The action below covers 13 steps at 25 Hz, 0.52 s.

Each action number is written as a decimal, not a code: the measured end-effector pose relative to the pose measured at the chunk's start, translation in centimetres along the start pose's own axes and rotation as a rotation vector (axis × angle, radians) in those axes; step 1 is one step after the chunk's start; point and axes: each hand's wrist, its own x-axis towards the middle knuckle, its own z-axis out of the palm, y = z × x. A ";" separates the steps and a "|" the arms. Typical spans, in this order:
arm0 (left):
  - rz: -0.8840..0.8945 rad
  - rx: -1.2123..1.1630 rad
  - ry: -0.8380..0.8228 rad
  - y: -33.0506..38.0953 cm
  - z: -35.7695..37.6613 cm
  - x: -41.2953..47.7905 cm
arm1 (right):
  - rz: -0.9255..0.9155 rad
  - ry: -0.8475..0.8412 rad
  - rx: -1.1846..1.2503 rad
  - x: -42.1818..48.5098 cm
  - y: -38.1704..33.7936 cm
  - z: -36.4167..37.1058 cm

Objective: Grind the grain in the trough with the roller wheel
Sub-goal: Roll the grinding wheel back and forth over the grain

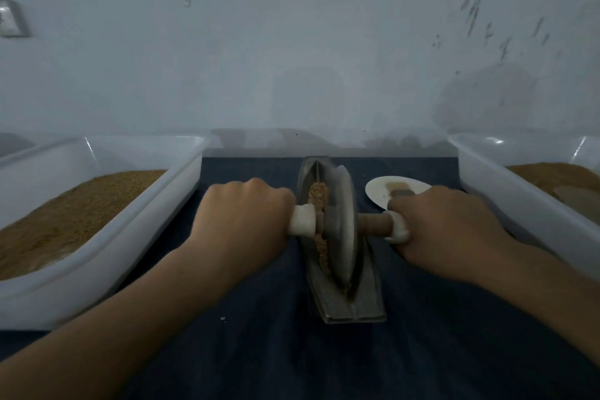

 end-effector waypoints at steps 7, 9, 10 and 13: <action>-0.233 -0.070 -0.323 0.2 3.3 6.3 | 0.192 -0.375 0.025 7.6 -1.3 2.3; -0.182 -0.036 -0.299 0.2 2.9 6.0 | 0.207 -0.411 0.074 6.7 -0.9 2.2; -0.152 -0.017 -0.244 0.3 2.5 4.9 | 0.181 -0.383 0.073 5.1 -0.7 1.9; -0.032 0.010 -0.050 0.7 0.4 0.6 | 0.014 -0.059 -0.038 0.3 -0.6 0.1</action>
